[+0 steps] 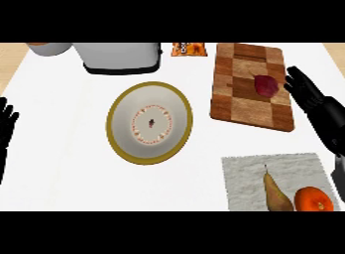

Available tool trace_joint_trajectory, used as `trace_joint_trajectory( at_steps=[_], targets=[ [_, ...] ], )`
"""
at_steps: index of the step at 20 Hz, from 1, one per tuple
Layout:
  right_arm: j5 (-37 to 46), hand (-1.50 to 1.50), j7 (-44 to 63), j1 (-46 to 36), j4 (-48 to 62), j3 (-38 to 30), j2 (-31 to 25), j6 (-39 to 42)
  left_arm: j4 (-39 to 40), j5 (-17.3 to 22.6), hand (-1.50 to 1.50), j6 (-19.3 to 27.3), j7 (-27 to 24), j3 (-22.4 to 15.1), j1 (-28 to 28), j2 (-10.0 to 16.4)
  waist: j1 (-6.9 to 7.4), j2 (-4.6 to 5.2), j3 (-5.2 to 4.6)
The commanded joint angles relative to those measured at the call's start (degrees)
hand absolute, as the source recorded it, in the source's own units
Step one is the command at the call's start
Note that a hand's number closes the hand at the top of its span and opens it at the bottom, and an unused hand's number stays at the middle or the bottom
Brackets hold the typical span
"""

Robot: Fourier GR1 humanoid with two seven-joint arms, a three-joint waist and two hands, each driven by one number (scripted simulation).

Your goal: Pick the squash from the placemat and place it in the bowl

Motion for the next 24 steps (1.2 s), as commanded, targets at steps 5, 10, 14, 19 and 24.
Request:
trace_joint_trajectory(
  at_steps=[5, 10, 14, 19, 24],
  targets=[
    [-11.9, -1.5, -7.8, 6.4, -15.4, 15.0, 8.6, 18.1, 0.4, 0.7, 0.0, -0.8, -2.2, 2.7, -6.4, -0.2, -0.93, 0.6, -0.35],
    [9.3, -1.5, -23.8, 19.5, -25.0, 7.2, 2.9, 5.9, 1.6, 3.3, 0.0, -1.9, -1.5, 4.6, -6.7, -0.6, -4.77, 0.09, -0.26],
    [15.9, -1.5, -36.8, 34.6, -32.6, 8.0, -1.7, 8.7, 3.3, 4.3, 0.0, -4.3, -3.9, 5.0, -5.9, -1.7, -4.12, 0.15, -0.35],
    [20.4, -1.5, -44.5, 44.2, -36.7, -4.2, -9.3, 8.7, 5.6, 3.1, 0.0, -4.4, -3.3, 4.7, -9.9, -1.6, -3.03, 0.63, -0.43],
    [19.7, -1.5, -40.4, 52.8, -43.2, -17.7, -13.2, 9.6, 9.8, 3.3, 0.0, -6.4, -4.1, 6.3, -12.7, -1.0, -2.78, 0.81, -0.54]
  ],
)
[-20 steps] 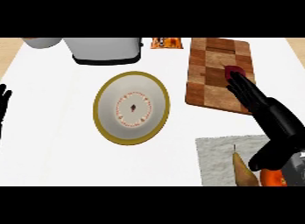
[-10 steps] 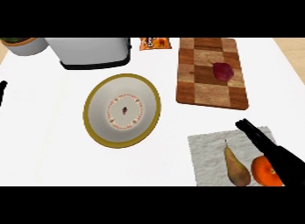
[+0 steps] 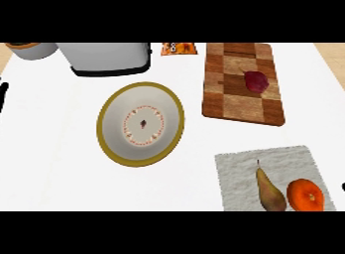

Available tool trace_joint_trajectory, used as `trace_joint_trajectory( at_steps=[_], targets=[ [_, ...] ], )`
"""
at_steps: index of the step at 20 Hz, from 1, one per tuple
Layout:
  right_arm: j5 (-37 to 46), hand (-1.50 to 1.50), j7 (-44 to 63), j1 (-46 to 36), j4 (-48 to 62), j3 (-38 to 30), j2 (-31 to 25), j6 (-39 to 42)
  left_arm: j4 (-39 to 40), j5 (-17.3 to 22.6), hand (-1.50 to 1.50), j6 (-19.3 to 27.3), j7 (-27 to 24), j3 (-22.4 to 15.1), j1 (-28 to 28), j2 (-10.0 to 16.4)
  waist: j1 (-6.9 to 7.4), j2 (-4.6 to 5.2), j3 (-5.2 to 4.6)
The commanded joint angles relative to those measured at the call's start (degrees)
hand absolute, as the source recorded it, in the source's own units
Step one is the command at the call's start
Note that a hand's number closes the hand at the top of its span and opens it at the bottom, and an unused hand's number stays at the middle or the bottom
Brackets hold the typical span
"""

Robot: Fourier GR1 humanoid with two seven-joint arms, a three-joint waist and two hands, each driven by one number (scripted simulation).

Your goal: Pick the squash from the placemat and place it in the bowl

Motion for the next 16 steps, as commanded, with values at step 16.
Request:
trace_joint_trajectory(
  at_steps=[16],
  targets=[
    [16.8, -1.5, -0.4, 13.9, -2.8, -27.7, -12.4, 19.7, 6.5, -3.1, 0.0, -3.1, -1.7, -0.8, -5.8, -3.3, 3.23, 0.55, 0.02]
  ],
)
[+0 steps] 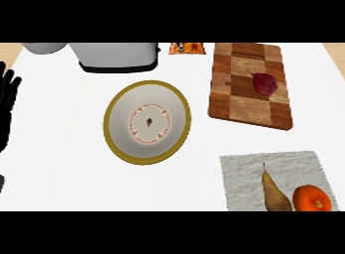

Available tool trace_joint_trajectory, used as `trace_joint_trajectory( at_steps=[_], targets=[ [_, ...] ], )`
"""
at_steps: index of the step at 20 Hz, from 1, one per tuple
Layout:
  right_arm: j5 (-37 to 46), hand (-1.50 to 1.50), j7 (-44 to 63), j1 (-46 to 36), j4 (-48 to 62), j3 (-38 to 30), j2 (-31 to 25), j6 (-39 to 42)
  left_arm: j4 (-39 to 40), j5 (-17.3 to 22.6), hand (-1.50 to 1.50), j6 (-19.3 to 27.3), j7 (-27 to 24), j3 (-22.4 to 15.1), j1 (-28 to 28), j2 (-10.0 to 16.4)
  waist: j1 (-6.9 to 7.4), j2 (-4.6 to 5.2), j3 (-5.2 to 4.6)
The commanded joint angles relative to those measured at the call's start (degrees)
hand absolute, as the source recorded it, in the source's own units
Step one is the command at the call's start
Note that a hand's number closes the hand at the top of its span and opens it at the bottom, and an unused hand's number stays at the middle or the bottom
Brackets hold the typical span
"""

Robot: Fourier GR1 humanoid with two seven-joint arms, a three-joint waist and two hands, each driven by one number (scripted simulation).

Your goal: Pick the squash from the placemat and place it in the bowl

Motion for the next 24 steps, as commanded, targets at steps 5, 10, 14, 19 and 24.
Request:
trace_joint_trajectory(
  at_steps=[5, 10, 14, 19, 24],
  targets=[
    [12.8, -1.5, -2.4, -3.6, 4.6, 5.8, 4.8, 0.8, -1.9, -2.4, 0.0, -0.6, 0.7, -0.8, 0.5, -2.4, 1.63, 0.17, 0.11],
    [16.9, -1.5, 1.8, -8.3, 4.8, 10.1, 6.4, 4.1, 1.0, -2.8, 0.0, -2.1, -0.2, 1.3, -1.4, -3.4, 1.62, 0.2, 0.06],
    [20.9, -1.5, -2.5, -12.3, 12.8, 12.3, 7.2, 2.8, 0.7, -4.0, 0.0, -2.8, 0.2, 1.0, -1.1, -4.4, 1.59, 0.17, 0.07],
    [26.3, -1.5, 4.0, -20.8, 18.2, 20.8, 11.7, 2.1, -2.1, -5.8, 0.0, -0.3, 5.5, 1.0, -4.2, -4.6, 2.02, 0.23, 0.09],
    [29.4, -1.5, -0.1, -22.4, 22.8, 19.7, 14.1, 0.4, -2.8, -4.9, 0.0, -3.3, 7.3, 4.3, -4.0, -2.9, 1.7, 0.16, 0.08]
  ],
)
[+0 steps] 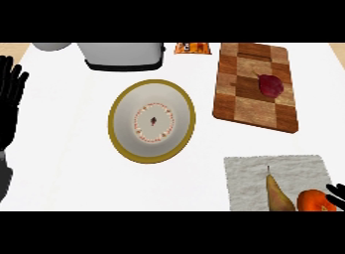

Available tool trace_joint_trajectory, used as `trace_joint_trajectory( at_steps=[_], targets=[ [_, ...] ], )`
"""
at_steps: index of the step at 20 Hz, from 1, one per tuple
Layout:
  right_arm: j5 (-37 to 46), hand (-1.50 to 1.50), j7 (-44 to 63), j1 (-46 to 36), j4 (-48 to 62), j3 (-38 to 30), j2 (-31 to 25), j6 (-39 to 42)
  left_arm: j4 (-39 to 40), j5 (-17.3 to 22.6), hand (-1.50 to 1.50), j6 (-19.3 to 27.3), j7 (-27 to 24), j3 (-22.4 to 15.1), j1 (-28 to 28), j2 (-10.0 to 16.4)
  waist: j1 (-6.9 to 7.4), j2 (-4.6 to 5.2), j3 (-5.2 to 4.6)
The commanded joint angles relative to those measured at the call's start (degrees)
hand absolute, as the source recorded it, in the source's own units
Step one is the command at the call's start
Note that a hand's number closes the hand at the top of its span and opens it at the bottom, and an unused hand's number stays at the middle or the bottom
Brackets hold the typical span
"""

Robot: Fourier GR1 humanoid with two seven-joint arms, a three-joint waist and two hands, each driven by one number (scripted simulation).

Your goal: Pick the squash from the placemat and place it in the bowl

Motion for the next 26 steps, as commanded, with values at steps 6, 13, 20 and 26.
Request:
trace_joint_trajectory(
  at_steps=[6, 13, 20, 26],
  targets=[
    [4.6, -1.5, -4.7, -6.5, 7.0, 2.7, 3.9, -0.7, 0.0, -2.3, 0.0, -1.6, 0.2, 2.3, -0.3, -1.6, -0.14, -0.02, -0.02],
    [7.8, -1.5, -3.7, -7.1, 5.9, 3.7, 5.3, 0.3, 0.0, -3.0, 0.0, -3.7, -1.1, 4.5, 0.8, -2.1, -0.19, -0.03, -0.04],
    [14.4, -1.5, -5.3, -9.2, 13.0, 7.1, 8.7, -4.8, -3.7, -4.4, 0.0, -3.8, 2.8, 4.5, 1.8, -3.8, -0.09, -0.05, -0.02],
    [17.4, -1.5, -3.8, -10.0, 14.2, 8.1, 10.7, -4.3, 3.4, -5.5, 0.0, -5.5, -1.8, 5.5, -1.3, -5.8, -0.37, 0.0, -0.04]
  ],
)
